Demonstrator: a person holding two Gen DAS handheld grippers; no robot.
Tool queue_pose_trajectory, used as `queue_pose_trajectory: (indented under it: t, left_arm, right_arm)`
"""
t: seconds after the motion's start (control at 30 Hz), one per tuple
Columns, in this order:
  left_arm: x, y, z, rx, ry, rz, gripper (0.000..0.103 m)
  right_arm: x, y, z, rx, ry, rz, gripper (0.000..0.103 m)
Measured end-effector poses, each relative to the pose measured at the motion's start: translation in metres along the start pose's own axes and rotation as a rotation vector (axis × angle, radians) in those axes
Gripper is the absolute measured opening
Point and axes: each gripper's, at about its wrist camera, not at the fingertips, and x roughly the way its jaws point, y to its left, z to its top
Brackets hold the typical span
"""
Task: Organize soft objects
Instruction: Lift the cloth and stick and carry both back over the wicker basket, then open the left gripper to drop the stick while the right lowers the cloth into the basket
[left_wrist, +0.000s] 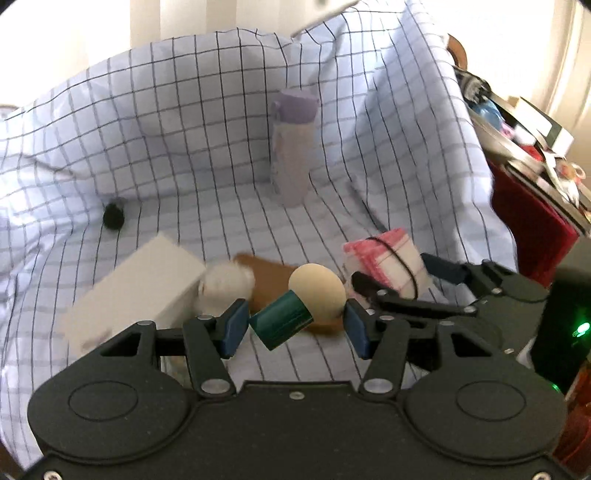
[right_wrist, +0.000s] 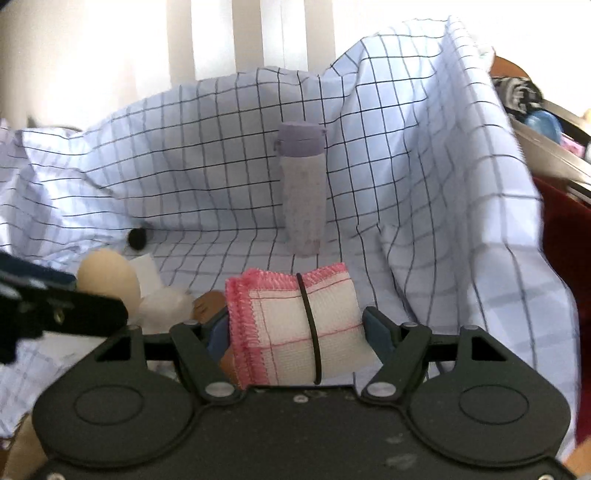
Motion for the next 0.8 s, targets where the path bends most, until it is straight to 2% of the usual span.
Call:
queue_pose_trajectory:
  t: [0.17,0.37,0.47,0.63,0.8]
  left_arm:
    - [-0.033,-0.002,-0.039,-0.020,-0.007,0.019,0.054]
    - [-0.070,-0.006,-0.080,-0.059,-0.030,0.083,0.054]
    - [-0.082,-0.008,-0.100,-0.087,-0.022,0.109,0.054]
    - [-0.096,-0.011,-0.127,-0.125,-0.040,0.198,0.054]
    - [-0.103,-0.002,-0.151,-0.220,-0.027,0.204,0.054]
  right_arm:
    - [-0.056,0.007,-0.023,0.036,-0.030,0.047,0.073]
    - [-0.112,0.023,-0.050,0.048,-0.064,0.101,0.073]
    - [-0.133,0.027,-0.060,0.058,-0.079,0.129,0.073]
    - [-0.165,0.034,-0.075,0.087,-0.090,0.169,0.074]
    - [-0.187,0.039,-0.088,0.089,-0.090,0.166,0.074]
